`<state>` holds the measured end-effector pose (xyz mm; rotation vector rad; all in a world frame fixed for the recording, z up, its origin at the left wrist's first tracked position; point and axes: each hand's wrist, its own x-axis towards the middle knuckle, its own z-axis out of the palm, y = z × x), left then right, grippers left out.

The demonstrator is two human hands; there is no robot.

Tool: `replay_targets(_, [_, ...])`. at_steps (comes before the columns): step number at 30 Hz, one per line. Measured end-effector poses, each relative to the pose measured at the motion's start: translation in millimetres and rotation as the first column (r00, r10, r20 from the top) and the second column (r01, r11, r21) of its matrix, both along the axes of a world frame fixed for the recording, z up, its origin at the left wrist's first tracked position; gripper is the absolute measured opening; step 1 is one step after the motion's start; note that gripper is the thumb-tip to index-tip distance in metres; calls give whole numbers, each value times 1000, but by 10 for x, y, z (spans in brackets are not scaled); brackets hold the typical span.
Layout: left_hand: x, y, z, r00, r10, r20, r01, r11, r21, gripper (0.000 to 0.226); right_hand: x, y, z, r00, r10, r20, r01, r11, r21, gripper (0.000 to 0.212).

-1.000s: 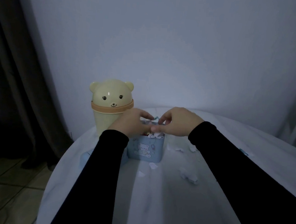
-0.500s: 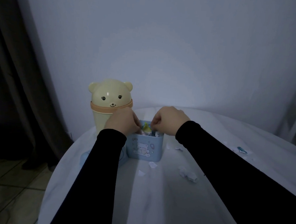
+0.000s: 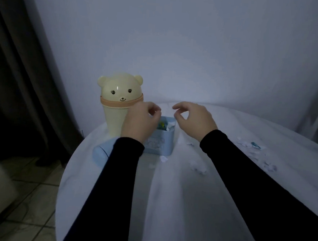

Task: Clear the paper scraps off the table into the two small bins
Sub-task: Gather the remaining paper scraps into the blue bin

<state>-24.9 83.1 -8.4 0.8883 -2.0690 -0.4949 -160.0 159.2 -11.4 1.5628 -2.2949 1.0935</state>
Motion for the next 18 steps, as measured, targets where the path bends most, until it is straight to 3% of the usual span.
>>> replay_targets(2, [-67,288,-186,992,86,-96,-86,996,0,18,-39,152,-161,996,-18,85,23,998,-65,23])
replay_targets(4, [-131,571,-411,986,136,-98,-131,990,56,22,-79,304,-360,995,-50,83,45,997,61,22])
replay_targets(6, [-172,780,-646,980,181,86,-187,980,64,33,-93,472,-554,998,-51,37,42,977,210,22])
replay_targets(8, [-177,872,-818,916,224,334,-257,965,56,42,-79,621,-685,1000,-11,5,9,958,286,24])
replay_targets(11, [-155,877,-935,852,212,478,-292,952,97,46,-56,768,-759,998,55,-10,-47,925,377,29])
replay_targets(15, [-216,882,-1000,779,139,611,-218,974,56,47,-84,932,-775,997,-6,-71,37,893,448,31])
replay_targets(18, [-342,1027,-996,800,3,600,-35,998,42,62,-156,1071,-786,988,-114,-102,147,899,413,31])
